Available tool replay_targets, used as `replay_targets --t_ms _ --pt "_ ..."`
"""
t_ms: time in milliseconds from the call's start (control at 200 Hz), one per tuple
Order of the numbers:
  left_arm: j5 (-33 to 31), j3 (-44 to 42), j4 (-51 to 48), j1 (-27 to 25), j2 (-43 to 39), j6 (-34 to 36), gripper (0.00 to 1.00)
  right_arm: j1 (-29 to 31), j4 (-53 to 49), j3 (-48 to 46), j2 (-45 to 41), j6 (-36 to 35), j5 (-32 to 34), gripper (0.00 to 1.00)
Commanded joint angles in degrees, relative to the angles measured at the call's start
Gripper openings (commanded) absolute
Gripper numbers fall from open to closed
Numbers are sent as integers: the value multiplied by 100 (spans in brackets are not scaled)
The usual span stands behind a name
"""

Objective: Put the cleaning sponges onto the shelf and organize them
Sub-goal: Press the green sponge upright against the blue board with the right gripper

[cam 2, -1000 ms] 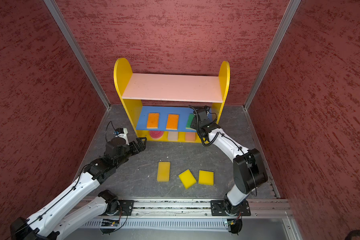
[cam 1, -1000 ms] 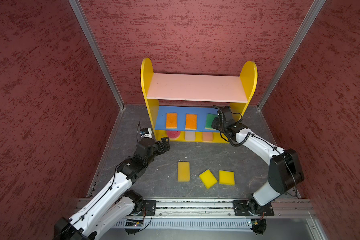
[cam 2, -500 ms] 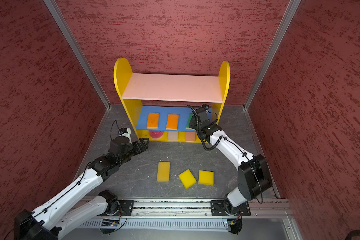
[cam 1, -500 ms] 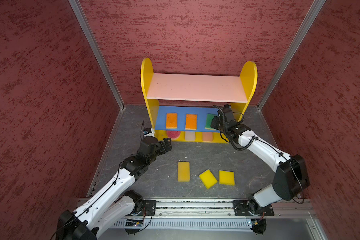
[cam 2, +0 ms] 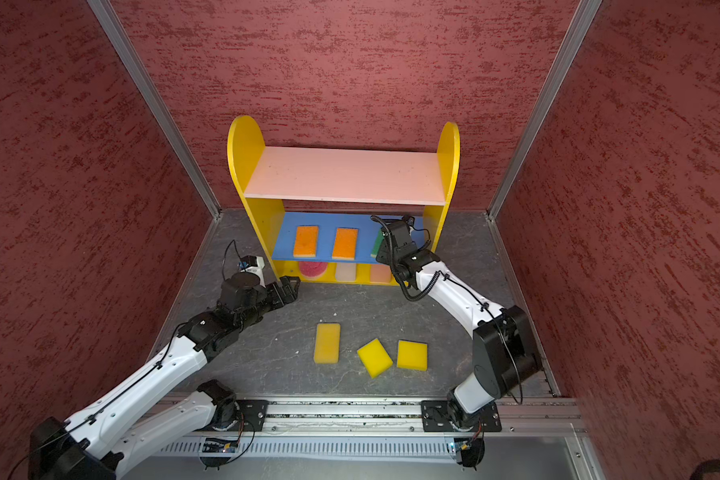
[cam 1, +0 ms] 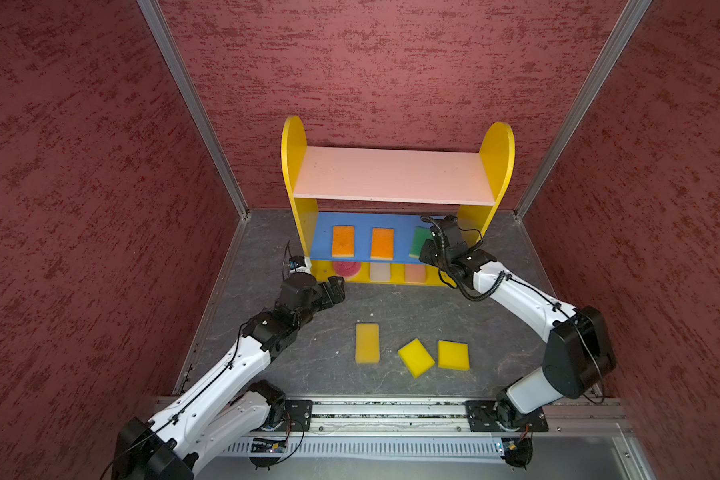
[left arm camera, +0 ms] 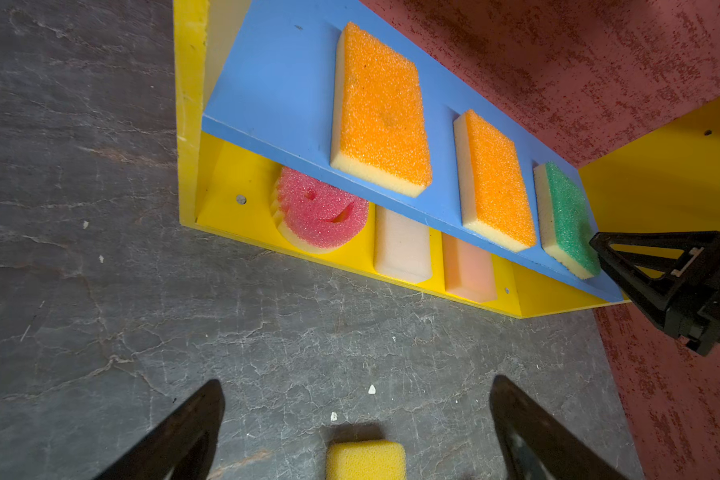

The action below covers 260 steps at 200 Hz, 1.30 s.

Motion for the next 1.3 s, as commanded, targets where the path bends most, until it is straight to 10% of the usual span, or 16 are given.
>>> replay_targets --t_ms 0,531,1297 --pt "54 147 145 -23 12 87 99 -88 -62 -142 -10 98 74 37" --pt "70 191 140 -27 107 71 99 -283 115 -311 -181 -347 -218 10" --pt "28 225 17 -41 60 60 99 -294 164 -276 -333 -1265 -566 2"
